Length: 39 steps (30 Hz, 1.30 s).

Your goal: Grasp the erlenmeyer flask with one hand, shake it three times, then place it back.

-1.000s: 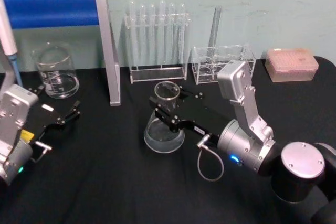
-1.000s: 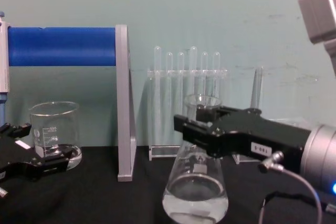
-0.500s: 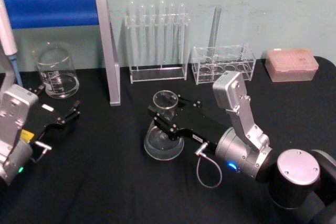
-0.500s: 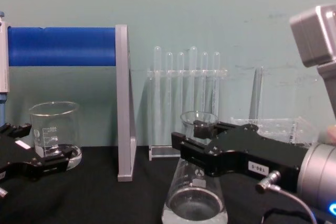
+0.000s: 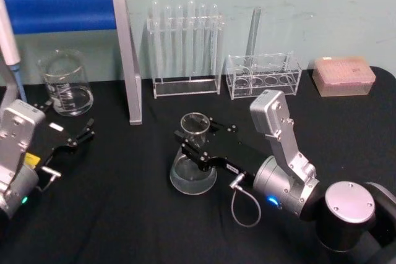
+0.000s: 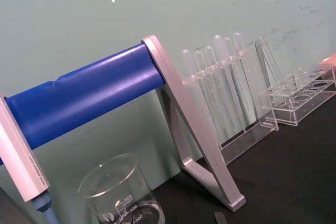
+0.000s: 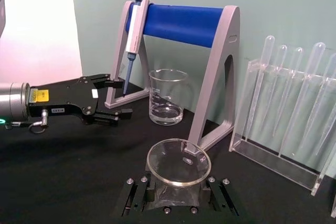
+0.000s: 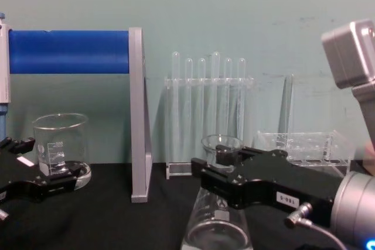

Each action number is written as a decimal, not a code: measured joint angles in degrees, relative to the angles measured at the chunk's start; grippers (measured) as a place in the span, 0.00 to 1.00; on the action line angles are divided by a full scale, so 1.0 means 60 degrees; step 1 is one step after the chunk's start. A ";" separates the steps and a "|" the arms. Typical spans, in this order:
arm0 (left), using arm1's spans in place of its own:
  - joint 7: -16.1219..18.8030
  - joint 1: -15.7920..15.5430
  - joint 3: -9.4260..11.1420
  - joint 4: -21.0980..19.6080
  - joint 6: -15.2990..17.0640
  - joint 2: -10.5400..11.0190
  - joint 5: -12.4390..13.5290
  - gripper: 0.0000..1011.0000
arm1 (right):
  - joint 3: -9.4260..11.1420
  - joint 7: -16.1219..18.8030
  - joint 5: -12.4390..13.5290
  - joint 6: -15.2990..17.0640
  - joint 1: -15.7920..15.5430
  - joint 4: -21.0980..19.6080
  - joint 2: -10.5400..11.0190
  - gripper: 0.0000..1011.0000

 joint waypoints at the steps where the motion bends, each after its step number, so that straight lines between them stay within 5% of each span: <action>1: 0.0000 0.0000 0.0000 0.0000 0.0000 0.0000 0.0000 0.99 | 0.0000 0.0004 -0.0001 -0.0001 -0.0012 0.0010 0.0000 0.45; 39: 0.0000 0.0001 0.0000 0.0000 0.0000 0.0000 0.0000 0.99 | -0.0054 0.0015 -0.0206 0.0069 -0.0088 0.0198 -0.0037 0.45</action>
